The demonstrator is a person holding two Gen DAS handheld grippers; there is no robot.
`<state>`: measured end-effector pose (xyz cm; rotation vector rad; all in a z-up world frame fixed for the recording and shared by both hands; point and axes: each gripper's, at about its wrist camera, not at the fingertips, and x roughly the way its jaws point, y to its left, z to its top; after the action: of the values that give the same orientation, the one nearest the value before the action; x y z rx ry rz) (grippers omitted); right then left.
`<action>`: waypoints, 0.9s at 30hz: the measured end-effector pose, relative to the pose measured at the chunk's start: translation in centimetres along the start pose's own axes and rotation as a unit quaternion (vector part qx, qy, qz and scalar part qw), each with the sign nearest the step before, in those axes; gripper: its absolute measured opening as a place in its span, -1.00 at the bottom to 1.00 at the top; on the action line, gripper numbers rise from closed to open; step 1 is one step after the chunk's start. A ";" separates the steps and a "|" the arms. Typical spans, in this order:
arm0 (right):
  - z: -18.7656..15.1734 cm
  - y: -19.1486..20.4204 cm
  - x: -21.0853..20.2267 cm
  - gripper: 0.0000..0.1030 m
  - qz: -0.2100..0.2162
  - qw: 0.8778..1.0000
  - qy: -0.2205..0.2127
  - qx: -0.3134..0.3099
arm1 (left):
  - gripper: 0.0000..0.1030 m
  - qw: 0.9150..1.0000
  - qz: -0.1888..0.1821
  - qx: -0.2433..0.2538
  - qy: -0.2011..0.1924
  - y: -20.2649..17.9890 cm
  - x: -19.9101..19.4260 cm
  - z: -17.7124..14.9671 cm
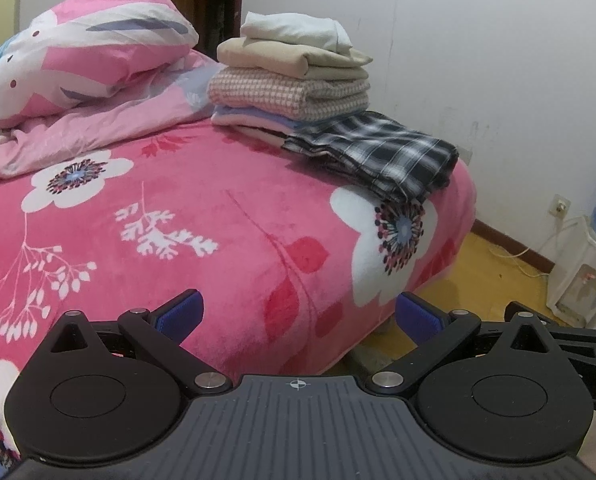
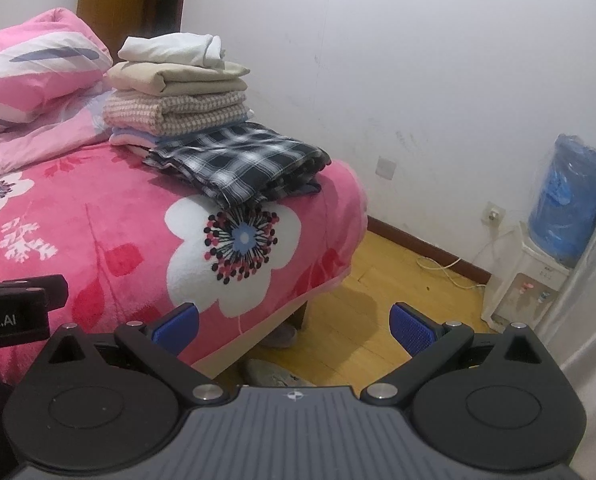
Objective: Fold clothes
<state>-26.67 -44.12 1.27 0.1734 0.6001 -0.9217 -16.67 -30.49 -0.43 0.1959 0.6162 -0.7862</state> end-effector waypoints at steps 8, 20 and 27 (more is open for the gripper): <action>0.2 -0.3 0.1 1.00 -0.003 1.000 -0.002 0.004 | 1.00 1.000 0.002 0.001 0.000 -0.2 0.3 0.1; 0.1 -0.5 0.1 1.00 -0.004 1.000 0.003 0.006 | 1.00 1.000 0.001 0.003 -0.003 -0.3 0.1 0.0; 0.1 -0.3 -0.2 1.00 -0.002 1.000 0.000 0.005 | 1.00 1.000 0.005 0.004 -0.007 -0.2 -0.1 0.2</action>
<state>-26.95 -44.25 1.49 0.1816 0.5948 -0.9290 -16.83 -30.66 -0.21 0.2010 0.5986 -0.7806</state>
